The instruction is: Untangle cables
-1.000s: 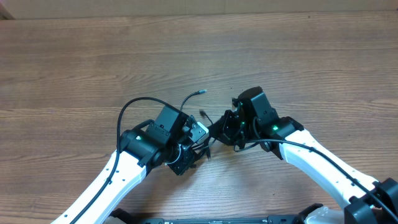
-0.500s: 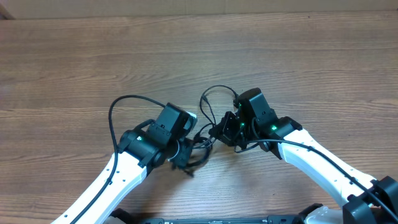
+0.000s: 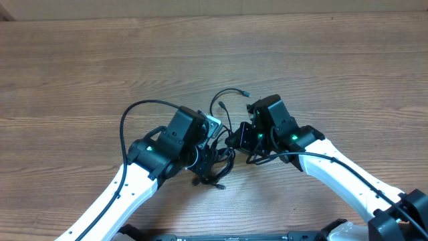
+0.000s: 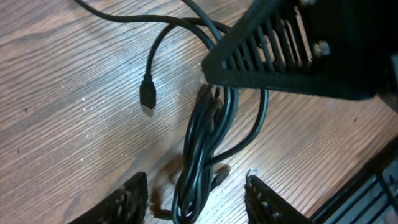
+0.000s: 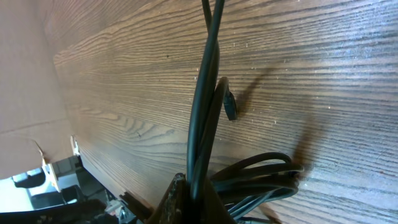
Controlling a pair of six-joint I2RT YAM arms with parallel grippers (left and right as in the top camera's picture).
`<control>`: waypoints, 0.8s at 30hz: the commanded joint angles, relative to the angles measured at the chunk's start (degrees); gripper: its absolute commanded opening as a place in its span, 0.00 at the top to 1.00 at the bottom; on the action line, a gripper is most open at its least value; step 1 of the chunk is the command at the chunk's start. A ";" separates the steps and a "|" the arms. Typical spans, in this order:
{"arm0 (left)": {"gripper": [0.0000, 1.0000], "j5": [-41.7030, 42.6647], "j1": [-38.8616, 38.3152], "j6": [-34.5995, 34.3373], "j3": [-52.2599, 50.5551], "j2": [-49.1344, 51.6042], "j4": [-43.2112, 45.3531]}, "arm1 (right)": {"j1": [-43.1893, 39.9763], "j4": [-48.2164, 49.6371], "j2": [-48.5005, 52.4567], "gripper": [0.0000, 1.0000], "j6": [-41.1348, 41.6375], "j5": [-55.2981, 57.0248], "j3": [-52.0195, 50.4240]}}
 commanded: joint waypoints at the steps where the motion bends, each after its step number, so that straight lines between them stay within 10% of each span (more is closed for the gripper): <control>1: 0.50 1.51 0.26 4.24 0.59 0.63 -0.09 | -0.24 0.59 0.22 0.96 -1.92 0.20 1.14; 24: 0.81 3.96 0.22 4.15 -0.31 14.14 4.57 | -0.24 0.02 0.22 0.96 -1.95 0.20 1.14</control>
